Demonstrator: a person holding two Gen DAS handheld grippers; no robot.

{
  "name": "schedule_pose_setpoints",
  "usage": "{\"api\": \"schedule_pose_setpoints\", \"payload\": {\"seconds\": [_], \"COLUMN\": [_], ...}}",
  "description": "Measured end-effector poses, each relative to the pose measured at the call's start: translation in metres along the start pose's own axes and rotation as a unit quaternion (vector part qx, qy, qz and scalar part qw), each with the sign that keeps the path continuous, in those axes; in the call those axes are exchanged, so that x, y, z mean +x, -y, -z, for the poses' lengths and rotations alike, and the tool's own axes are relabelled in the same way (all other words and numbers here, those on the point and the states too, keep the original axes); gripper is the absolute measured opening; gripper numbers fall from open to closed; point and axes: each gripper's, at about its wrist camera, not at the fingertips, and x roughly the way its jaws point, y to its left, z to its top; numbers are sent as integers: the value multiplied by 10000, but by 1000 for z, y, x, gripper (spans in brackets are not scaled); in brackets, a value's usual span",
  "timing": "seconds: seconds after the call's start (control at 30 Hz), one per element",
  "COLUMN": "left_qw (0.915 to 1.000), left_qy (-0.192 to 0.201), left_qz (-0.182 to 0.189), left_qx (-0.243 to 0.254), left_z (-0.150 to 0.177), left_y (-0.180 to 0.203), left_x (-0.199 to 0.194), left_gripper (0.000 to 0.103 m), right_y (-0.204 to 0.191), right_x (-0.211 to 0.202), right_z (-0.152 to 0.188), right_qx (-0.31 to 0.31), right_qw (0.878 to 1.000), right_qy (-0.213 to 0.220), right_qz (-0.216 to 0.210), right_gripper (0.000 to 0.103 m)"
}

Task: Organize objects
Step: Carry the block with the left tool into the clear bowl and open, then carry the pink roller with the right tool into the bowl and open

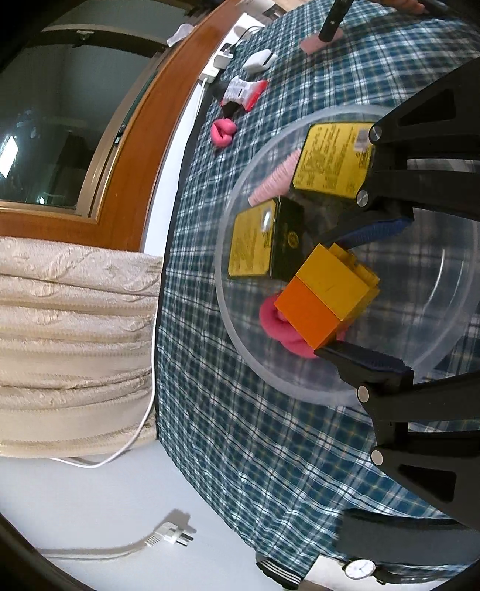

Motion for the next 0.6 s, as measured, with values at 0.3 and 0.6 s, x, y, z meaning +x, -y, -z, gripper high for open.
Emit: {"api": "schedule_pose_setpoints", "payload": {"seconds": [0.3,0.6], "left_qw": [9998,9990], "left_qy": [-22,94], "left_qz": [135,361], "left_qx": [-153,-239], "left_z": [2,1], "left_y": [-14,-21], "left_x": [6,1], "left_gripper": [60,71], "right_y": [-42,-111], "right_x": [7,8], "right_z": [0,-2], "right_qx": [-17,-504], "right_qw": [9982,9918], "right_qy": [-84,-140], "right_qz": [-588,-1169], "right_gripper": [30,30]}}
